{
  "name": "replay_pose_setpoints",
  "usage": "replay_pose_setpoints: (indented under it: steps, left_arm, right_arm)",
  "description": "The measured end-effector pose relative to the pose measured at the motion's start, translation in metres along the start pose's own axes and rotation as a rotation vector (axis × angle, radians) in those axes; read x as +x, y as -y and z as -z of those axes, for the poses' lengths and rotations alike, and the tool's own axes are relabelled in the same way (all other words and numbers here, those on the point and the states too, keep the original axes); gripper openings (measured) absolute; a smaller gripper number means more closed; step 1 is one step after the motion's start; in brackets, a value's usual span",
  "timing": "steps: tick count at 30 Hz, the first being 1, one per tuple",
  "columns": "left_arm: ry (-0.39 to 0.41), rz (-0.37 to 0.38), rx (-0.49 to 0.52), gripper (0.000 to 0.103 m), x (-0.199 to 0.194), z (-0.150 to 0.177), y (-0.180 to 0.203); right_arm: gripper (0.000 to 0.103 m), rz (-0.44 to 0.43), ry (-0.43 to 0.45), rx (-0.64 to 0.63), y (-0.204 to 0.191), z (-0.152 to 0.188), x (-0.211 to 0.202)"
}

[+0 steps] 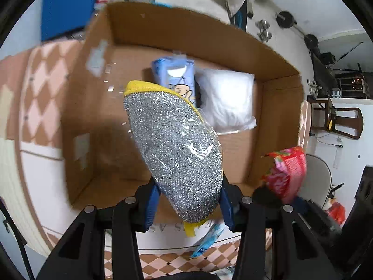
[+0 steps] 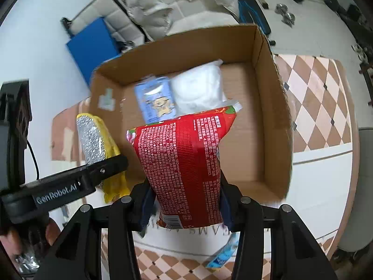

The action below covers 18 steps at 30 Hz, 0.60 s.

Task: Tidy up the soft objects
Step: 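Lower the sponge and red bag into the box and open both tools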

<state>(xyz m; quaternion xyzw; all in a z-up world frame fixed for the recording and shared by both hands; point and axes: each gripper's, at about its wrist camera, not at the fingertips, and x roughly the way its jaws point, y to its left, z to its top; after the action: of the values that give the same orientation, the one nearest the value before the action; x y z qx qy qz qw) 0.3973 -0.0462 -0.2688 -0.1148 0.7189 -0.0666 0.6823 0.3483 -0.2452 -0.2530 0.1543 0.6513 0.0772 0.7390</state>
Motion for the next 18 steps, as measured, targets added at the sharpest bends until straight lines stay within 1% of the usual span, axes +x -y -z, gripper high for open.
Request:
replay_pose_setpoints:
  steps: [4, 8, 10, 12, 18]
  left_arm:
    - [-0.099, 0.001, -0.017, 0.043, 0.037, -0.026, 0.002]
    - [-0.167, -0.004, -0.028, 0.043, 0.064, -0.036, 0.0]
    - [-0.196, 0.008, -0.039, 0.043, 0.074, -0.038, -0.002]
    - [-0.219, 0.025, -0.053, 0.044, 0.082, -0.038, -0.005]
    - [-0.239, 0.001, -0.03, 0.044, 0.091, -0.038, -0.004]
  right_arm:
    - [0.05, 0.025, -0.048, 0.037, 0.013, -0.024, 0.039]
    - [0.05, 0.056, -0.1, 0.058, 0.021, -0.034, 0.068]
    - [0.05, 0.066, -0.122, 0.064, 0.025, -0.039, 0.082]
    - [0.05, 0.07, -0.142, 0.069, 0.029, -0.041, 0.092]
    - [0.05, 0.086, -0.183, 0.064, 0.032, -0.045, 0.116]
